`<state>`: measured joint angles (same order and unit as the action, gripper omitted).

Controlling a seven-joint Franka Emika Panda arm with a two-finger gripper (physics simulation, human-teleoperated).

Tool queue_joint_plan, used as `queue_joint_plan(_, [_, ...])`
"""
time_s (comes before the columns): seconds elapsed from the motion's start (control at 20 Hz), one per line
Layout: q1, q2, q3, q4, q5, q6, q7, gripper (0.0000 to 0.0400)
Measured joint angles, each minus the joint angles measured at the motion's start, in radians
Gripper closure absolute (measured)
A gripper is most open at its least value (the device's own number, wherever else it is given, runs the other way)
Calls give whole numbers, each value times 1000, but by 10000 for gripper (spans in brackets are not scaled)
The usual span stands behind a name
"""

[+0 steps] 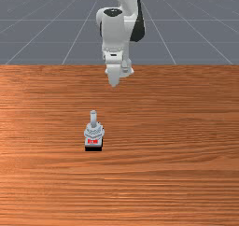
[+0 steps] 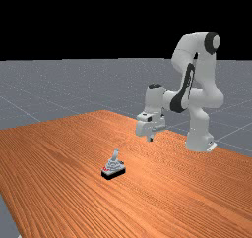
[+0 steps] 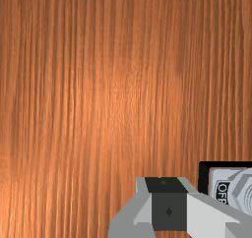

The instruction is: Turn on the trigger

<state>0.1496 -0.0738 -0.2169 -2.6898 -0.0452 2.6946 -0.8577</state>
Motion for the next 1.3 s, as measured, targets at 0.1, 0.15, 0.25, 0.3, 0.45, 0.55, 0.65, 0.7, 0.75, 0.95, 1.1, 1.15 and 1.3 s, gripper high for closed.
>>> queue_joint_plan(0.1, [-2,1,-14,1,52,-1,-25,400])
queue_joint_plan(0.15, [-5,2,-17,2,52,-1,-26,400])
queue_joint_plan(0.25, [1,27,-20,14,90,59,-89,400])
queue_joint_plan(0.3, [2,64,-18,79,103,-15,-173,400])
queue_joint_plan(0.45, [-2,173,-2,211,151,-1,-139,400])
queue_joint_plan(0.55, [-8,211,10,252,183,29,-162,400])
queue_joint_plan(0.65, [-1,246,1,306,163,-43,-118,400])
queue_joint_plan(0.7, [20,267,-20,304,93,-17,-75,400])
queue_joint_plan(0.75, [32,291,-30,304,80,6,-58,400])
queue_joint_plan(0.95, [6,336,4,294,181,50,-100,400])
queue_joint_plan(1.1, [-2,340,-10,299,188,47,-81,400])
queue_joint_plan(1.15, [-12,341,-10,301,192,46,-100,400])
queue_joint_plan(1.3, [-76,335,41,300,212,47,-332,400])
